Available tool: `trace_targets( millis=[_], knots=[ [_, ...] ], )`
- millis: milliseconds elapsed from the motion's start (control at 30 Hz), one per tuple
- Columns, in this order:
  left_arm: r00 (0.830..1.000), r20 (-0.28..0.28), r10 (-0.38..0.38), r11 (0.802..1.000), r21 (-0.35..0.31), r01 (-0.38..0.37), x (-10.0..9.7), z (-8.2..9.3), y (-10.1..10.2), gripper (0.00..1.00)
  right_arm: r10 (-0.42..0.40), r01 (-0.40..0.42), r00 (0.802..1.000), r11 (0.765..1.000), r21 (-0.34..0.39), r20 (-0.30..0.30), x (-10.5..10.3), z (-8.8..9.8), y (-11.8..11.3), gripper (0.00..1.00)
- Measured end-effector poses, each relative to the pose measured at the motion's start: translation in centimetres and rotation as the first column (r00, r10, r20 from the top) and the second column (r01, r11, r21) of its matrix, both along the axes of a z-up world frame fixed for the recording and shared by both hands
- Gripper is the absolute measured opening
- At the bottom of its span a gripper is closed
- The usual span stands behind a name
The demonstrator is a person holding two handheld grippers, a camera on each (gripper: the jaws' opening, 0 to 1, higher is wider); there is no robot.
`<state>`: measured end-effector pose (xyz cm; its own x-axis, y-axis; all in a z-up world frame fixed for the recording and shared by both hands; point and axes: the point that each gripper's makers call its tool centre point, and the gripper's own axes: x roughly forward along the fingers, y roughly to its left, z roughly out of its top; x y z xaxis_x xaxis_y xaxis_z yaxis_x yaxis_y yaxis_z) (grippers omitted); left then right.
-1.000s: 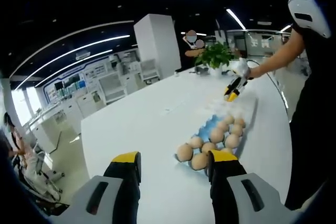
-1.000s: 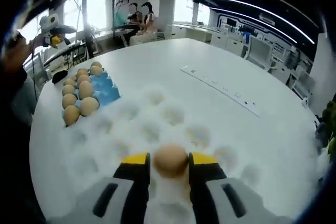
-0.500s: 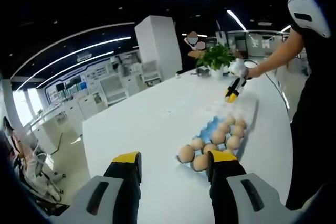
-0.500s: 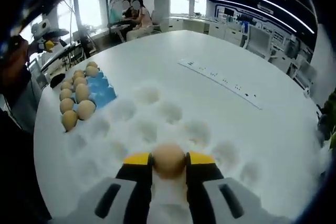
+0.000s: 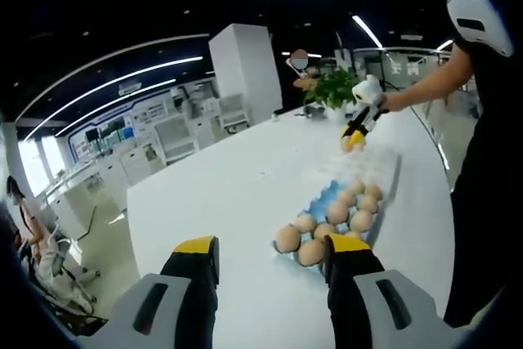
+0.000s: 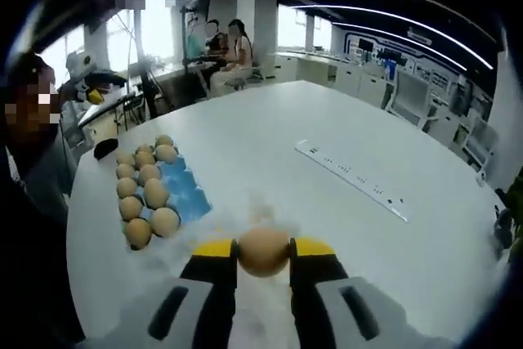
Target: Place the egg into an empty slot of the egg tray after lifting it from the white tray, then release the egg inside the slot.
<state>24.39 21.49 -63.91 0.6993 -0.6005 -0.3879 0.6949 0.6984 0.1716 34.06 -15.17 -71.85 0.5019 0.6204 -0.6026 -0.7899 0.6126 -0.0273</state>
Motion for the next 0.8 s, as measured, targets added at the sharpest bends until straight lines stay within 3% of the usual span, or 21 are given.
trace_targets(
  millis=[233,500,800],
  knots=[
    [1.000,0.002,0.006,1.000,0.005,-0.006,-0.2,0.1,0.3,0.52,0.093,-0.094,0.996,0.995,0.046,0.009,0.1,0.2,5.3,0.24],
    [1.000,0.001,0.011,1.000,0.008,-0.011,-0.3,0.0,0.6,0.52,0.222,-0.221,0.975,0.972,0.075,-0.009,-0.5,-1.0,11.8,0.24],
    [1.000,0.002,0.007,1.000,0.006,-0.007,-0.3,0.1,0.5,0.52,0.304,-0.302,0.953,0.950,0.080,-0.014,-0.9,-2.2,16.5,0.24]
  ],
)
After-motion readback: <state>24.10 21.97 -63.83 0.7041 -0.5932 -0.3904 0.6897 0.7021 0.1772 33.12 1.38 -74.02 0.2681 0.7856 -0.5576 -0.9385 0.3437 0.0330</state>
